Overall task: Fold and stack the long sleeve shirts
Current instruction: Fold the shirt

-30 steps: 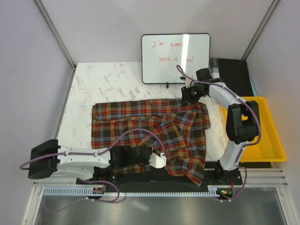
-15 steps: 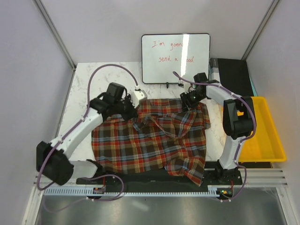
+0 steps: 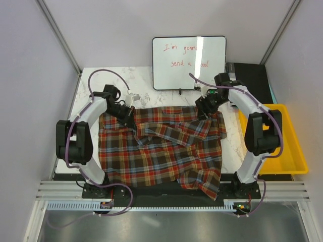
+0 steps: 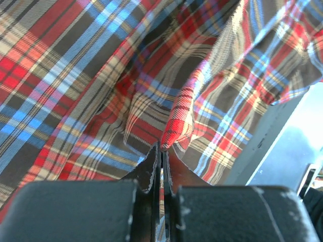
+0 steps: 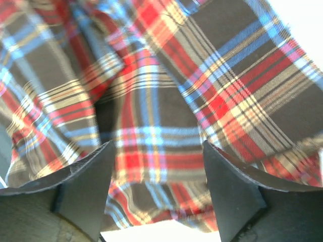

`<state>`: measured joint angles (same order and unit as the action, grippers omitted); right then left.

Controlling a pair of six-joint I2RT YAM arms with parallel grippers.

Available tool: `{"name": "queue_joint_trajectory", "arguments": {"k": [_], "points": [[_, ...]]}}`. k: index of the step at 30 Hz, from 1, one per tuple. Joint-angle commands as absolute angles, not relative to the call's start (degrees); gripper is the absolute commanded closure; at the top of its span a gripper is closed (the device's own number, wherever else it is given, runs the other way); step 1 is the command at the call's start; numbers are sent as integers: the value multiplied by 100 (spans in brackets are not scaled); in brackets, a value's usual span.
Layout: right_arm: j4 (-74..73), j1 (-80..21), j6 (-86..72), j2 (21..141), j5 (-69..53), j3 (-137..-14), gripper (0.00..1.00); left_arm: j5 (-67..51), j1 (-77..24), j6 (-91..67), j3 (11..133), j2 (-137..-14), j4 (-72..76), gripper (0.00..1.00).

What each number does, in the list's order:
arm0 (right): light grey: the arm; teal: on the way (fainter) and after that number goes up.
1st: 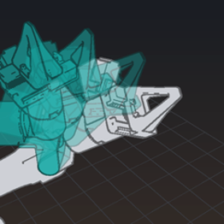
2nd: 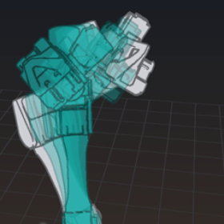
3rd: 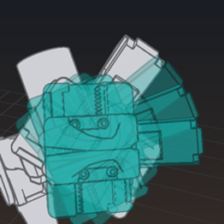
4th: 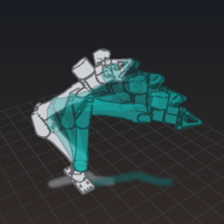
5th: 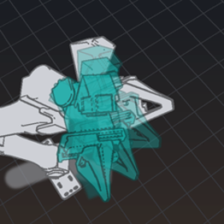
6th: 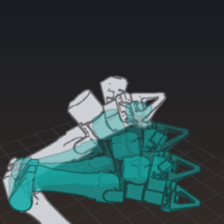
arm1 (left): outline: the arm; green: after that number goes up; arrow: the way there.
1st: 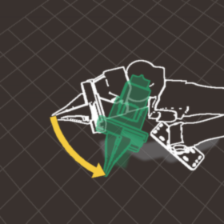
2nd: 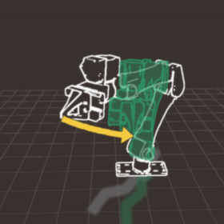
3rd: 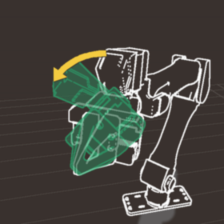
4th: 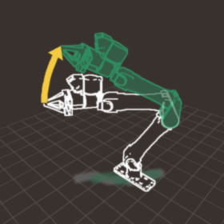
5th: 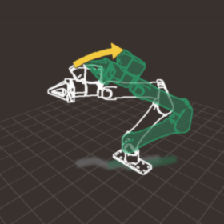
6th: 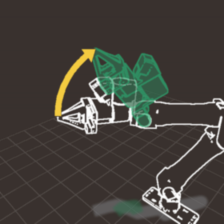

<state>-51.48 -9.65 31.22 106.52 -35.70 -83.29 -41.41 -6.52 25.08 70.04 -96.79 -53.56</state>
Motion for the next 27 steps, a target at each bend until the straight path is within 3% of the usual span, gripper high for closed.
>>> {"name": "queue_joint_trajectory", "arguments": {"k": [1, 6, 9, 11, 15, 22, 27], "points": [[-5678, -923, 3998, 9695, -4253, -8105, 15, -4526, -677, 2391, 7268, -9466, -5546, 98], [-5415, -1212, 4078, 9475, -4474, -7726, 9, -4605, -790, 2442, 7462, -9282, -5704, 98], [-4346, -1266, 3194, 9448, -4491, -7392, 11, -4702, -1185, 2758, 7401, -8686, -5940, 98], [-3555, -1257, 2256, 9588, -4473, -7496, 18, -4562, -1660, 2935, 7331, -8290, -6090, 98], [-3463, -1362, 1391, 10590, -4895, -8568, 36, -4070, -2468, 3129, 6962, -6956, -6178, 98], [-3910, -1942, 1966, 10898, -4887, -8421, 61, -2605, -4583, 2962, 6899, -6275, -6371, 98], [-4657, -2381, 2776, 11056, -4659, -8051, 62, -2188, -5414, 2725, 7391, -6574, -6592, 98]]}}
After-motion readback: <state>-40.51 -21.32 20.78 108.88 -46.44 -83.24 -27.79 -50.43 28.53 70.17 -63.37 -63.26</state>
